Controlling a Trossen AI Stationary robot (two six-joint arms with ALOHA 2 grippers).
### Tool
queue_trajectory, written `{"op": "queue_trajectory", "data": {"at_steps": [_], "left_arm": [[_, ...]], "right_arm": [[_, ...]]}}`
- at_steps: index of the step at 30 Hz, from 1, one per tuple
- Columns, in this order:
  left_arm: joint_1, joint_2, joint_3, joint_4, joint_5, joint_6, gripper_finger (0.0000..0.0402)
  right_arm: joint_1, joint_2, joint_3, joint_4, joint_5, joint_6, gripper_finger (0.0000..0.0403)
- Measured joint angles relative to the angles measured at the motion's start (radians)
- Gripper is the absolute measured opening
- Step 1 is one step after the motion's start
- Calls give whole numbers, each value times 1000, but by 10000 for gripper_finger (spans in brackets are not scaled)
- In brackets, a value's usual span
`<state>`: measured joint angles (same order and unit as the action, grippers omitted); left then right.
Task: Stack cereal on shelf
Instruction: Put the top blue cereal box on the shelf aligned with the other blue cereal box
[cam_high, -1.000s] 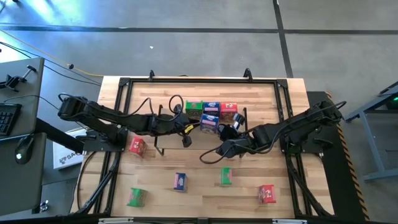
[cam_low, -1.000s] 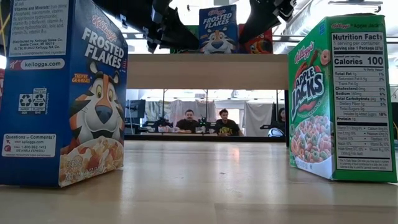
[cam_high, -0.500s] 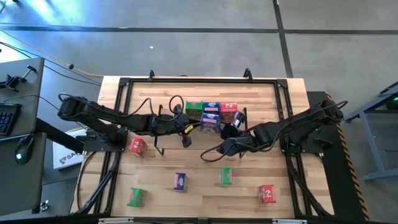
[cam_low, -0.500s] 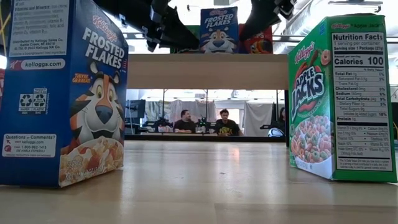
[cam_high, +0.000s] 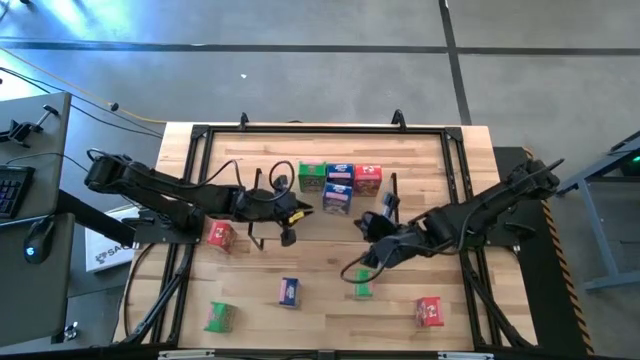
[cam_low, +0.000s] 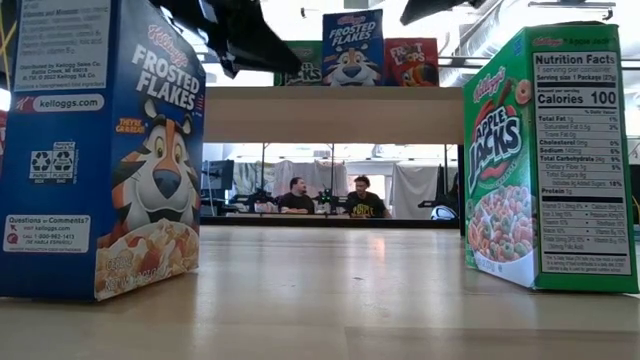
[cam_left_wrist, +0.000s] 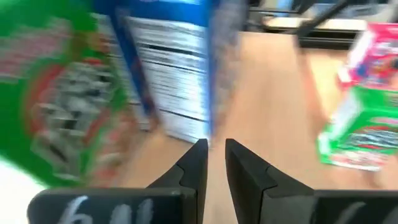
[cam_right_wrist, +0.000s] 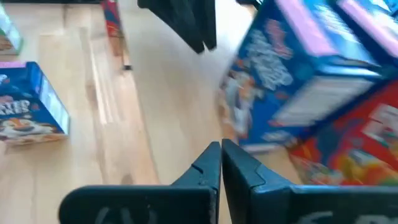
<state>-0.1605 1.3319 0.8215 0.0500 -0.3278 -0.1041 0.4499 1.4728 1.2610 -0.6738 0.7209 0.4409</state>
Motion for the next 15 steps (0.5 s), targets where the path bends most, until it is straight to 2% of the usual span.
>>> {"op": "queue_trajectory", "data": {"at_steps": [5, 15], "left_arm": [[-9, 43, 0, 92, 3, 2, 46], [24, 56, 0, 135, -25, 1, 46]], "right_arm": [[-27, 62, 0, 121, -21, -79, 2], [-91, 95, 0, 133, 1, -57, 2]]}}
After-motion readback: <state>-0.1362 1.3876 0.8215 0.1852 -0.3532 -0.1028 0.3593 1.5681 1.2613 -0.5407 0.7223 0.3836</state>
